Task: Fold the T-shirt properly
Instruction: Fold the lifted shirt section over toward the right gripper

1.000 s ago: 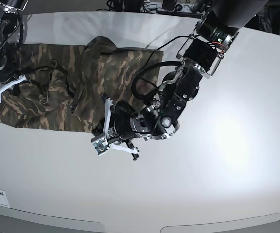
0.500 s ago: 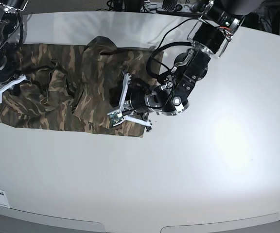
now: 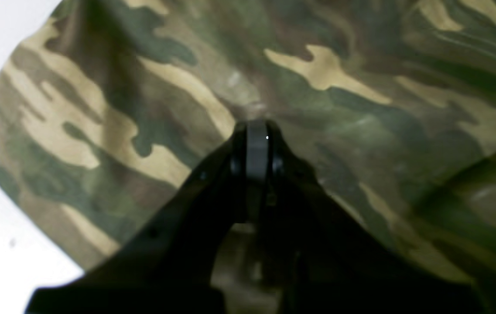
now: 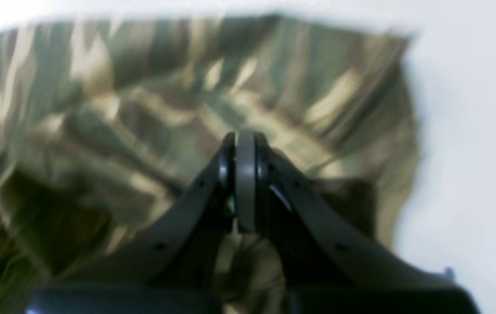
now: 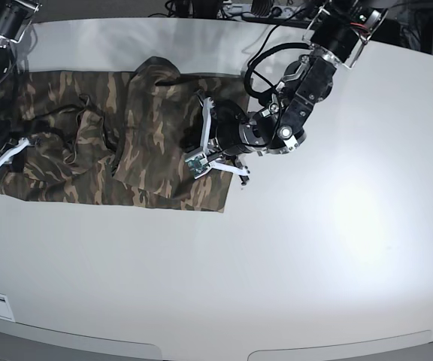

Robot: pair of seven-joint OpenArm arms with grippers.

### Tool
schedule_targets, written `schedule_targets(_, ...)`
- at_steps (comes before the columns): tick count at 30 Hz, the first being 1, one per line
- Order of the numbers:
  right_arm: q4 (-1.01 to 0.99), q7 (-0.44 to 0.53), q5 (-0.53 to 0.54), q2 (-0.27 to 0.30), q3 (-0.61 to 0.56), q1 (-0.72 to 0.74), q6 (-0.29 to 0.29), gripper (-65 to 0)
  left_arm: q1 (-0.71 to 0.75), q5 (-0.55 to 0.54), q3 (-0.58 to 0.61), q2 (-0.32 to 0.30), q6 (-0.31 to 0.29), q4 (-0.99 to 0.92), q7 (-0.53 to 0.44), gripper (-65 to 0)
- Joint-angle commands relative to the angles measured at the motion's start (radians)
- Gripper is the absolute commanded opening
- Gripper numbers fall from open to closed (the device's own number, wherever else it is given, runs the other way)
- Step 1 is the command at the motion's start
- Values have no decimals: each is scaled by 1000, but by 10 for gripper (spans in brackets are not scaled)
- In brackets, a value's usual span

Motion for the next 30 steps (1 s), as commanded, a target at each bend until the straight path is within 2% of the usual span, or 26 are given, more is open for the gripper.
schedule_targets(1,14,10,6,37,6,26,0,-535,-8,49,-1,-15,16,3,51,-650)
schedule_targets(3,14,-18,-16,65,6,45,-11,-419,-8,48,-1,-33,16,3,53,-650)
schedule_targets(5,14,-31,-73,91,6,49,-71,-281,-8,48,-1,-54,16,3,56,-650)
schedule_targets(6,12,-31,-108,101,6,49,-112,-236,-8,47,-1,-64,16,3,56,-650)
schedule_targets(7,7,-31,-141,111,6,45,-151,-214,-8,44,-1,-70,16,3,56,-650)
schedule_targets(9,-15,-39,-166,127,6,43,-184,-209,-9,40,-1,-76,16,3,55,-650)
schedule_targets(15,-183,-64,-136,143,6,44,-183,-209,-8,40,-1,-78,16,3,55,-650)
schedule_targets(19,-287,-108,-17,145,13,44,-128,-209,-8,40,-1,-80,16,3,56,-650)
schedule_targets(21,-332,-139,43,145,24,44,-76,-209,-8,40,-1,-80,16,3,55,-650)
schedule_targets(27,-422,-304,340,143,32,43,102,-211,-8,40,-1,-80,16,3,55,-650)
schedule_targets(30,-443,-381,476,143,32,43,166,-211,-9,40,-1,-80,16,3,55,-650)
